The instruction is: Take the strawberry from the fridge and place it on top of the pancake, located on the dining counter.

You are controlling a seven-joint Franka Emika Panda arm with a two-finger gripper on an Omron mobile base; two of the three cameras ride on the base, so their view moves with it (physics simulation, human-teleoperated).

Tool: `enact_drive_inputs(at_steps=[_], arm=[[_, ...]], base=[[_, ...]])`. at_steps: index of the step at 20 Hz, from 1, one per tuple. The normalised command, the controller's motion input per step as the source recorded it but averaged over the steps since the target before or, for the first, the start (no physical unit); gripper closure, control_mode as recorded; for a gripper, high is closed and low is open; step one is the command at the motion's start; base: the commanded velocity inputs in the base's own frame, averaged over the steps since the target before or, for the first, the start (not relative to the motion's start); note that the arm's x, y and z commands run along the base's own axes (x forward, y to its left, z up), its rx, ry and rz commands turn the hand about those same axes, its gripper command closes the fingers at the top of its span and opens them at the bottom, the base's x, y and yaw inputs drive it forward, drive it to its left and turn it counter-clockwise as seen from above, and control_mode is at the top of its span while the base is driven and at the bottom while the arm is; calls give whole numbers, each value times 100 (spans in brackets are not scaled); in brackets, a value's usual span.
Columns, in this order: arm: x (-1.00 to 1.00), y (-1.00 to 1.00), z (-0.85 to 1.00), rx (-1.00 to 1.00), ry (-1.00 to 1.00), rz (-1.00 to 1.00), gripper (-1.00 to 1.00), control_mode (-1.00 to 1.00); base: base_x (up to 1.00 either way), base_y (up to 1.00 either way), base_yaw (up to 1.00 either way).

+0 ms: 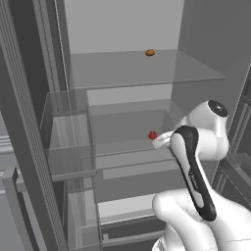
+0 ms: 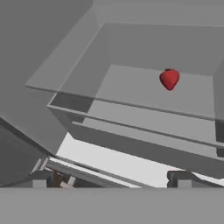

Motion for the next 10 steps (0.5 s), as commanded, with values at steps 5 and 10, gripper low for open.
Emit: enact_drive_inputs(at_steps=[5,10], arm=[[27,-13,0,0,10,-37,-100,-100],[57,-46,0,0,6,-15,-100,-100]], base=[[0,0,0],[0,0,0]])
